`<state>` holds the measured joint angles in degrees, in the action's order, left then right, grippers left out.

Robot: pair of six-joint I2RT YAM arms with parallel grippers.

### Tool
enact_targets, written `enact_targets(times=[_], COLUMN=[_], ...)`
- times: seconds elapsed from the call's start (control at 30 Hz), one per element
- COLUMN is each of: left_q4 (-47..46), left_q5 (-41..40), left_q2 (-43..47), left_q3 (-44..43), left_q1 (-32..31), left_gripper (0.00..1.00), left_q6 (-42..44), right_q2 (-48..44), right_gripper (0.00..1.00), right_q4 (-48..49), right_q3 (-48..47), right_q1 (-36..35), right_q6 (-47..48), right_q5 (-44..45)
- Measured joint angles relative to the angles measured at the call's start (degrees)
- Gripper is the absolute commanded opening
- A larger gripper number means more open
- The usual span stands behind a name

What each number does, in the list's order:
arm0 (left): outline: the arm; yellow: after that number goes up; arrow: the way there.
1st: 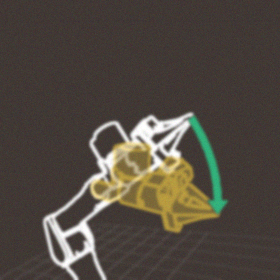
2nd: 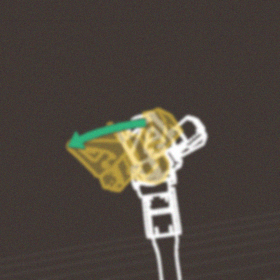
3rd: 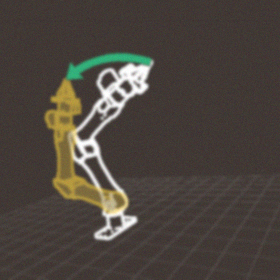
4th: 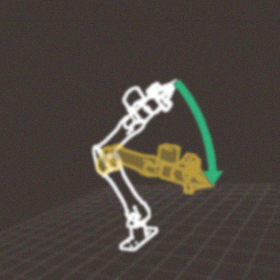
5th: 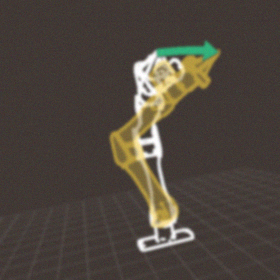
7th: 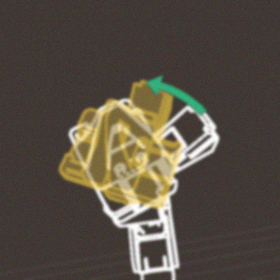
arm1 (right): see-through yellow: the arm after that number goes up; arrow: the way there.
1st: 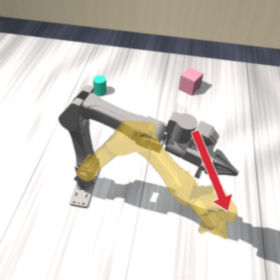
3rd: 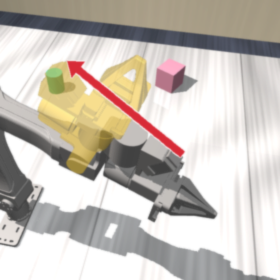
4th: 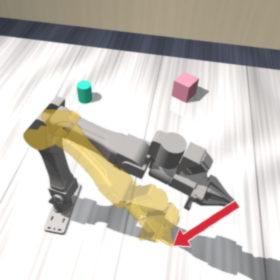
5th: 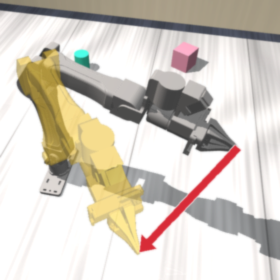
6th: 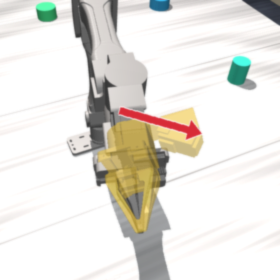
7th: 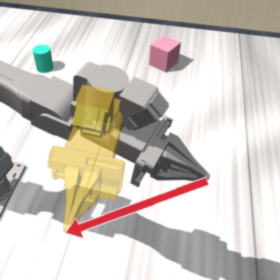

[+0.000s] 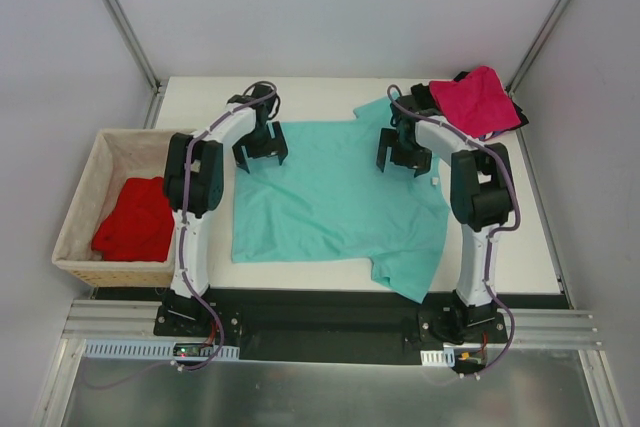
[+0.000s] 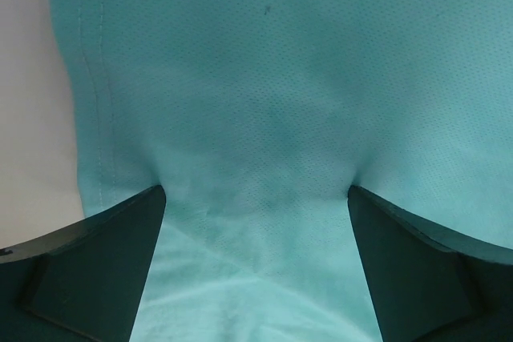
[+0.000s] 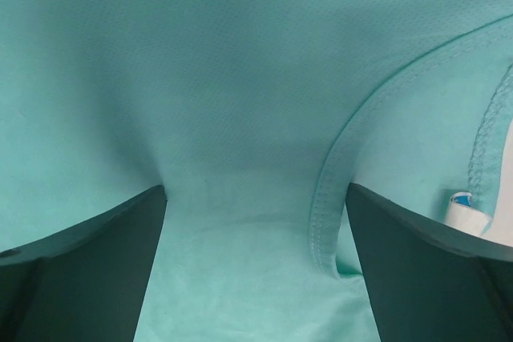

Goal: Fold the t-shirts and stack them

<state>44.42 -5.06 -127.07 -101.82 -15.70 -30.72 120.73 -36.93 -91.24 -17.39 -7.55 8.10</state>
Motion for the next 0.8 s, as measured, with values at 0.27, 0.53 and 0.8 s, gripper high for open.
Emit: enact_targets(times=[0.27, 0.53, 0.8], left_q4=[1.44, 2.45, 3.76], left_q5=[-0.48, -0.83, -0.87], left_q2=[-2.08, -4.76, -8.98], left_q3=[-3.56, -8.11, -15.5], left_q1=[0.0, 0.07, 1.18], left_gripper=[0.99, 0.99, 0.99], left_q6=[0.04, 0.2, 0.57], right_q2=[1.9, 4.33, 7.52], right_gripper=[0.99, 0.99, 0.99], right_q4=[-1.09, -1.84, -2.84], right_q3=[-2.99, -6.8, -12.11], right_q1=[0.0, 0.28, 1.36], right_q6=[0.09, 0.11, 0.13], right_q5=[0.22, 0.26, 0.24])
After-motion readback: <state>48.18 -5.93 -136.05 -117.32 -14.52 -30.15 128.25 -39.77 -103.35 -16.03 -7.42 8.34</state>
